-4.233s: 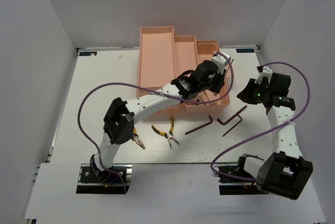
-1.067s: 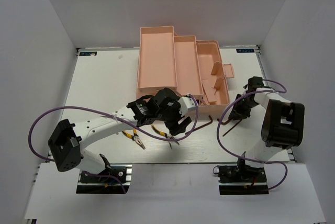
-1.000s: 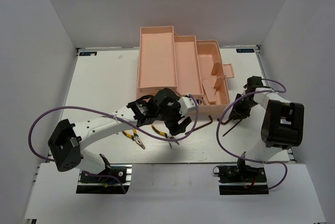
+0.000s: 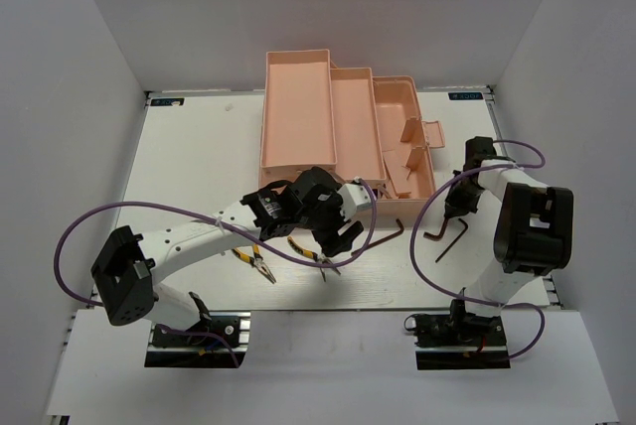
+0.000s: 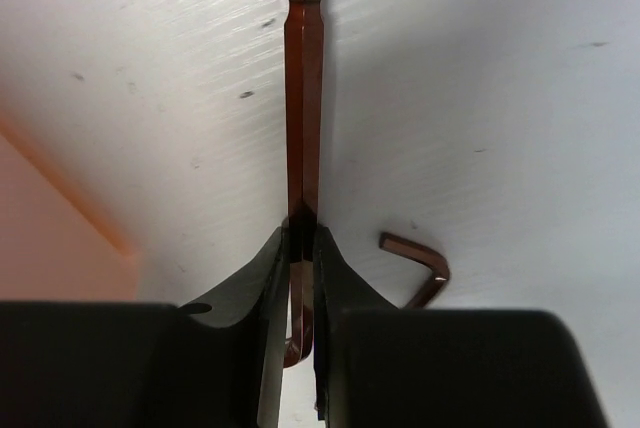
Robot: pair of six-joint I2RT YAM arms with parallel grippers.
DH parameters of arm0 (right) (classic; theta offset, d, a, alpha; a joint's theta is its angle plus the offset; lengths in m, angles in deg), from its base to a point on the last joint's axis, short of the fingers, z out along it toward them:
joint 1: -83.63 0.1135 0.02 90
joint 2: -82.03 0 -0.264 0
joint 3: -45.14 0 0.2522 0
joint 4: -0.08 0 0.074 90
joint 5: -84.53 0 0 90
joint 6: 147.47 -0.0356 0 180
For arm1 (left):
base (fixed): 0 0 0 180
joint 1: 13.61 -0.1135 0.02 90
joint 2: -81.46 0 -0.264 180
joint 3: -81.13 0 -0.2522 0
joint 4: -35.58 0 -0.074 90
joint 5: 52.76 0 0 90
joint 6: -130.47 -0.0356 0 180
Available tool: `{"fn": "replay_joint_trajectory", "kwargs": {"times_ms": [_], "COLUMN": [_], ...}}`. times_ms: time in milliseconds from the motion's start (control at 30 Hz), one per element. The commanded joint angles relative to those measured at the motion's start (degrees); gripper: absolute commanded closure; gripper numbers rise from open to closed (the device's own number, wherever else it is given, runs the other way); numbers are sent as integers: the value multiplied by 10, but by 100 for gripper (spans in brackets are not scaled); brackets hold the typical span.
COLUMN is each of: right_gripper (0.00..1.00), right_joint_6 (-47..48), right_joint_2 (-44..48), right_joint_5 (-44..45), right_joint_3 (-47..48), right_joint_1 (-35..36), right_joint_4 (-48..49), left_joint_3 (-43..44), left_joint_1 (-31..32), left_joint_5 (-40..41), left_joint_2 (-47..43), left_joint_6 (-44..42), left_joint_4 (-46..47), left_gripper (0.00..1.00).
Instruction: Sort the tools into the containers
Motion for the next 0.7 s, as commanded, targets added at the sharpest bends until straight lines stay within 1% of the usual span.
{"fn": "replay_joint_trajectory", "kwargs": {"times_ms": [0,200,367,400,433,500,533,600,633,667], "right_gripper": [100,100,100,100,100,100,100,100,100,100], "right_joint_6": [-4,22,62,67,79,99,116,149,183,204], "right_joint_2": [-4,87,176,184,211,226,253,270,292,296], "right_joint_5": [-62,-41,28,31,38,39,8,-30,-127,-148], "right_joint_3": [5,-2,-25,-26,-28,-26,-21,-11,1,9], "right_joint_1": [-5,-21,-44,-47,-52,-60,-62,-70,-69,-68], "right_joint_4": [-4,-11,-22,-21,-25,-35,-40,-44,-46,-54], "left_joint_3": [-1,-1,-6,-6,-6,-6,-6,-6,-6,-11], "left_joint_1": [2,2,2,2,2,2,2,2,2,2], "left_joint_5": [10,4,-17,-22,-23,-28,-28,-33,-33,-33], "left_joint_2": [-5,1,1,7,7,7,7,7,7,7], "left_joint_6": [-6,-6,-12,-12,-12,-17,-17,-17,-17,-23], "left_joint_4": [2,2,2,2,2,7,7,7,7,12], "left_gripper": [17,17,17,17,17,17,17,17,17,17]}}
